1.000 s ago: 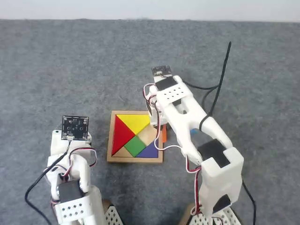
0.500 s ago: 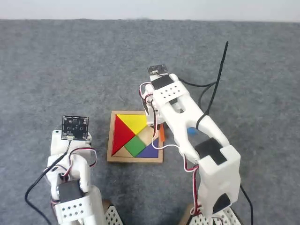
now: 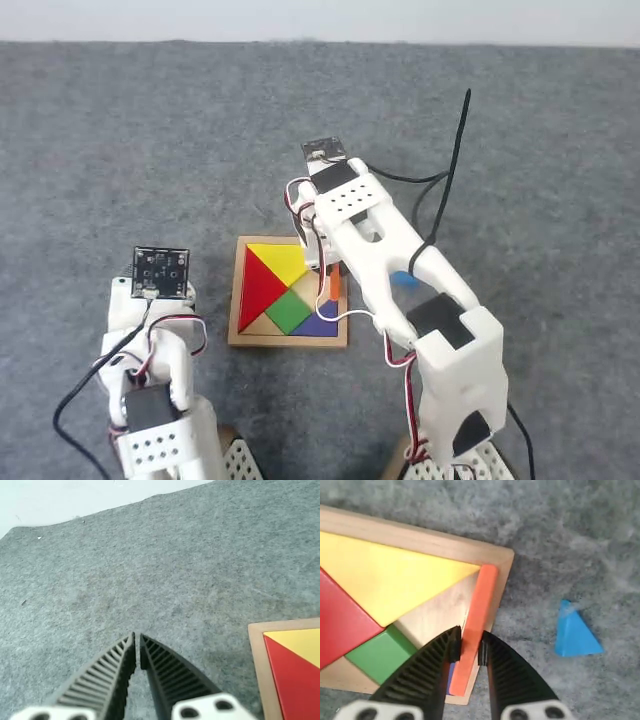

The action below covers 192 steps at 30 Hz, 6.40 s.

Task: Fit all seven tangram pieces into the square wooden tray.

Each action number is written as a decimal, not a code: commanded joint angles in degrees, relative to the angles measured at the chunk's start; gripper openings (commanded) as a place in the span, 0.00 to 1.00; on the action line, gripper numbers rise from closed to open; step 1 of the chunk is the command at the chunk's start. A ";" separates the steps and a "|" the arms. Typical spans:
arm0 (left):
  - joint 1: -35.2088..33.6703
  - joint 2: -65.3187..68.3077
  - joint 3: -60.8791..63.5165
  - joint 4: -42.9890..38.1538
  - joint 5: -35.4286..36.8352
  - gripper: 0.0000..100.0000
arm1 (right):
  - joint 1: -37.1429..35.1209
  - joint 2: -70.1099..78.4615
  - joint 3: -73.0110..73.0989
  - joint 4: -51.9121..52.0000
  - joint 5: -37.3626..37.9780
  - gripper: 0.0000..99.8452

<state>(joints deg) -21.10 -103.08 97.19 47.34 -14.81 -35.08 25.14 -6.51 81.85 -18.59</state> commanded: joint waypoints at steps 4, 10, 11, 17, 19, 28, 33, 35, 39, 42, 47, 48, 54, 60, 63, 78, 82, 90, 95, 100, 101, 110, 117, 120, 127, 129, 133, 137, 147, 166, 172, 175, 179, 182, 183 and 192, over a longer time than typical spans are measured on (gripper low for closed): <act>-0.26 -1.14 -0.75 0.26 -0.70 0.02 | -2.15 3.56 -3.34 -0.48 1.05 0.04; -0.35 -1.14 -0.75 0.18 -0.70 0.02 | -6.55 4.44 -5.10 -0.40 3.96 0.21; -0.35 -1.14 -0.75 0.18 -0.70 0.02 | -7.25 4.44 -5.27 -0.22 3.96 0.21; -0.26 -1.14 -0.75 0.18 -0.70 0.02 | -7.52 4.35 -5.80 -0.04 4.04 0.19; -0.26 -1.14 -0.75 0.18 -0.70 0.02 | -7.60 4.35 -5.80 0.04 4.13 0.19; -0.26 -1.14 -0.75 0.18 -0.70 0.02 | -7.78 1.89 -10.46 6.37 5.54 0.19; -0.26 -1.14 -0.75 0.18 -0.70 0.02 | -10.15 1.89 -10.46 5.14 5.54 0.19; -0.35 -1.14 -0.75 0.18 -0.70 0.02 | -11.21 1.89 -10.46 4.18 5.54 0.19; -0.35 -1.14 -0.75 0.18 -0.70 0.02 | -12.09 1.89 -10.46 3.47 5.54 0.19; -0.35 -1.14 -0.75 0.18 -0.70 0.02 | -12.09 1.80 -10.46 3.56 5.63 0.19; -0.35 -1.14 -0.75 0.18 -0.70 0.02 | -11.38 -0.22 -10.46 4.18 7.47 0.19; -0.44 -1.14 -0.75 0.18 -0.70 0.02 | -11.12 -1.01 -10.46 4.97 7.82 0.19; -0.44 -1.14 -0.75 0.18 -0.70 0.02 | -8.75 -7.69 -10.46 9.71 9.58 0.19; -0.44 -1.14 -0.75 0.18 -0.70 0.02 | -9.89 -9.36 -7.30 7.08 11.60 0.18; -0.44 -1.14 -0.75 0.18 -0.70 0.02 | -12.44 -9.19 -3.60 1.80 11.69 0.07; -0.44 -1.14 -0.75 0.18 -0.70 0.02 | -8.04 -9.54 10.99 -10.95 16.53 0.03; -0.44 -1.14 -0.75 0.18 -0.70 0.02 | -6.20 -9.80 11.16 -10.24 16.53 0.03; -0.44 -1.14 -0.75 0.18 -0.70 0.02 | -5.76 -9.80 11.16 -9.89 18.11 0.03; -0.44 -1.14 -0.75 0.18 -0.70 0.02 | -5.32 -13.23 11.16 -8.22 19.08 0.03; -0.44 -1.14 -0.75 0.18 -0.70 0.02 | 0.40 -25.36 12.57 -2.77 19.52 0.03; -0.44 -1.14 -0.75 0.18 -0.70 0.02 | 2.33 -27.56 13.45 -2.59 20.92 0.03; -0.26 -1.14 -0.75 0.18 -0.70 0.02 | 13.58 -29.67 27.08 -8.31 34.81 0.15; -0.26 -1.14 -0.75 0.18 -0.70 0.02 | 14.64 -29.32 30.33 -7.96 49.05 0.17; -0.26 -1.14 -0.75 0.18 -0.70 0.02 | 14.55 -29.32 30.42 -6.73 49.32 0.17; -0.26 -1.14 -0.75 0.18 -0.70 0.02 | 13.23 -29.41 34.37 -9.71 49.41 0.17; -0.26 -1.14 -0.75 0.18 -0.70 0.02 | 13.14 -29.41 34.46 -9.80 49.58 0.17; -0.26 -1.14 -0.75 0.18 -0.70 0.02 | 13.14 -29.41 34.73 -9.89 50.37 0.17; -0.26 -1.14 -0.75 0.18 -0.70 0.02 | 14.46 -29.23 36.13 -15.25 50.99 0.17; -0.18 -1.14 -0.75 0.18 -0.70 0.02 | 19.74 -42.15 38.51 -14.37 43.87 0.17; -0.18 -1.14 -0.75 0.18 -0.70 0.02 | 14.29 -40.57 50.11 -29.14 52.40 0.17; -0.18 -1.14 -0.75 0.18 -0.70 0.02 | 10.59 -44.09 54.24 -26.33 58.73 0.17; -0.18 -1.14 -0.75 0.18 -0.70 0.02 | 8.84 -47.52 57.05 -24.40 62.51 0.17; -0.18 -1.14 -0.75 0.18 -0.70 0.02 | 6.73 -55.78 60.04 -19.82 64.88 0.17; -0.18 -1.14 -0.75 0.18 -0.70 0.02 | 7.60 -64.04 60.57 -16.84 64.35 0.17; -0.18 -1.14 -0.75 0.18 -0.70 0.02 | 9.01 -66.68 60.31 -16.66 63.12 0.17; -0.09 -1.14 -0.75 0.18 -0.70 0.02 | 15.60 -70.90 56.26 -19.30 43.43 0.17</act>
<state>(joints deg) -21.10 -103.08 97.19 47.34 -14.81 -20.22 -46.51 53.36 64.62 27.21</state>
